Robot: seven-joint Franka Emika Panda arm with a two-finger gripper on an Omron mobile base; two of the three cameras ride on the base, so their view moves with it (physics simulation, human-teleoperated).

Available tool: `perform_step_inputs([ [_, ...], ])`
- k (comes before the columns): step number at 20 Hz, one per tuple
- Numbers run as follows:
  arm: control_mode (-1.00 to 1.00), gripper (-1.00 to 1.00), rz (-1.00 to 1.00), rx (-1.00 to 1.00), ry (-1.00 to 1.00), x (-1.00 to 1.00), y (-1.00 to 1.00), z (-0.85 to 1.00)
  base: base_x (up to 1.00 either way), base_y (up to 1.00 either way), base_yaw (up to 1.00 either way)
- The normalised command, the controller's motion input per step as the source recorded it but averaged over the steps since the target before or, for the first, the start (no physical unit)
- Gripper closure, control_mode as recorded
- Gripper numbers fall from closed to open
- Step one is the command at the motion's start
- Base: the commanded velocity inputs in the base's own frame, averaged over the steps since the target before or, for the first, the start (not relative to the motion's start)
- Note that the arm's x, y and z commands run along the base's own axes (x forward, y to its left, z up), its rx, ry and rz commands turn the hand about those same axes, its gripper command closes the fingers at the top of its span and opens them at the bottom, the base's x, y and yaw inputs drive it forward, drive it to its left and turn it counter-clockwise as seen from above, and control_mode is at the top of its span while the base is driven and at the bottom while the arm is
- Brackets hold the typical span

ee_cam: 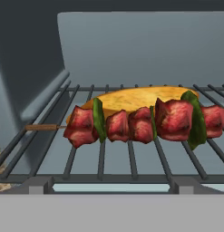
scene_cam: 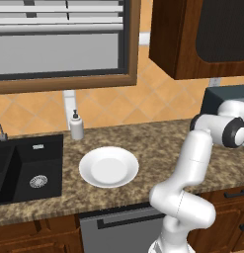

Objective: Pick up the kebab skewer and baguette bread, and place them inside the toaster oven. Close the toaster oven door and start by setting the timer.

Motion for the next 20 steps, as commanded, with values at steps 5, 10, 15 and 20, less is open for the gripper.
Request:
perform_step_inputs([
  [5,-1.00,-1.00,0.00,0.00,0.00,0.24,0.00,0.00,0.00,0.00,0.00],
  [10,-1.00,-1.00,0.00,0.00,0.00,0.19,0.00,0.00,0.00,0.00,0.00],
  [15,-1.00,-1.00,0.00,0.00,0.00,0.19,0.00,0.00,0.00,0.00,0.00],
  [20,-1.00,-1.00,0.00,0.00,0.00,0.18,0.00,0.00,0.00,0.00,0.00],
])
